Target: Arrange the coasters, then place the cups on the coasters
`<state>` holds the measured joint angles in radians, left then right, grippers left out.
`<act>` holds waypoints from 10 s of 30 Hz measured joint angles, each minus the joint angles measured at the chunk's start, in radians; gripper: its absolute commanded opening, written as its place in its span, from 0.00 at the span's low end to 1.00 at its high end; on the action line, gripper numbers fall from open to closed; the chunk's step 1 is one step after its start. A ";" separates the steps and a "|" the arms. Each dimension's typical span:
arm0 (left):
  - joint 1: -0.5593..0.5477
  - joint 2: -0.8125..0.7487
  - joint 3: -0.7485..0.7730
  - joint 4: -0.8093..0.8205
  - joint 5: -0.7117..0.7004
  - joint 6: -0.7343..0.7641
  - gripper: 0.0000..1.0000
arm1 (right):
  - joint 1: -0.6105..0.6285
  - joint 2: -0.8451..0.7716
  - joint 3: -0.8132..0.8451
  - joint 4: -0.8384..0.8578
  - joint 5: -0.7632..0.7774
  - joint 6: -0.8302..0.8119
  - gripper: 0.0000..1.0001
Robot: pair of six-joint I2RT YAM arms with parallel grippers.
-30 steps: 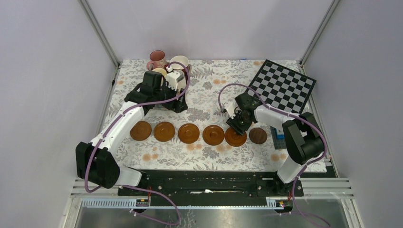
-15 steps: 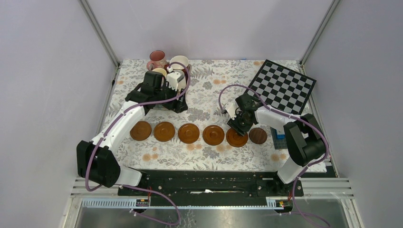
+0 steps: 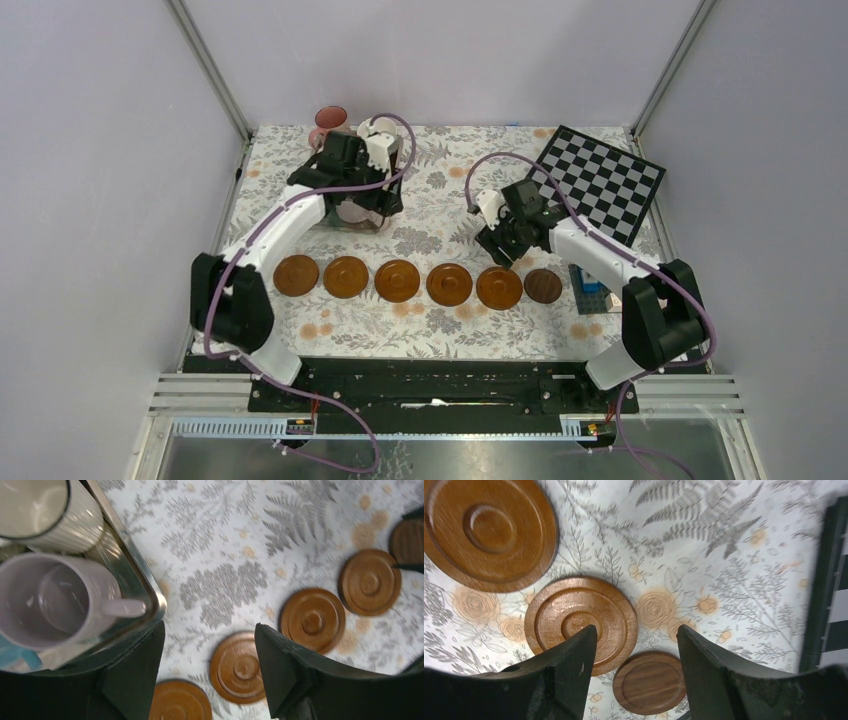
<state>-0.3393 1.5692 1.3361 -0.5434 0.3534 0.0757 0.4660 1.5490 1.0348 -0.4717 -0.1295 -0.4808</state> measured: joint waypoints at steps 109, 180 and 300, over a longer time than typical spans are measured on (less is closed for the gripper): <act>-0.213 0.487 0.089 0.180 -0.237 0.864 0.15 | -0.194 0.274 0.337 0.166 -0.202 0.441 0.73; 0.630 0.227 -0.341 0.423 0.054 -0.559 0.59 | -0.171 1.151 1.251 0.373 -0.293 0.951 0.35; 0.497 0.461 0.003 0.327 0.056 -0.382 0.52 | -0.276 0.726 0.541 0.644 -0.303 1.033 0.41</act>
<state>0.1577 2.0304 1.3392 -0.2169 0.4099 -0.3065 0.1898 2.2745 1.5753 0.1719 -0.4320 0.5518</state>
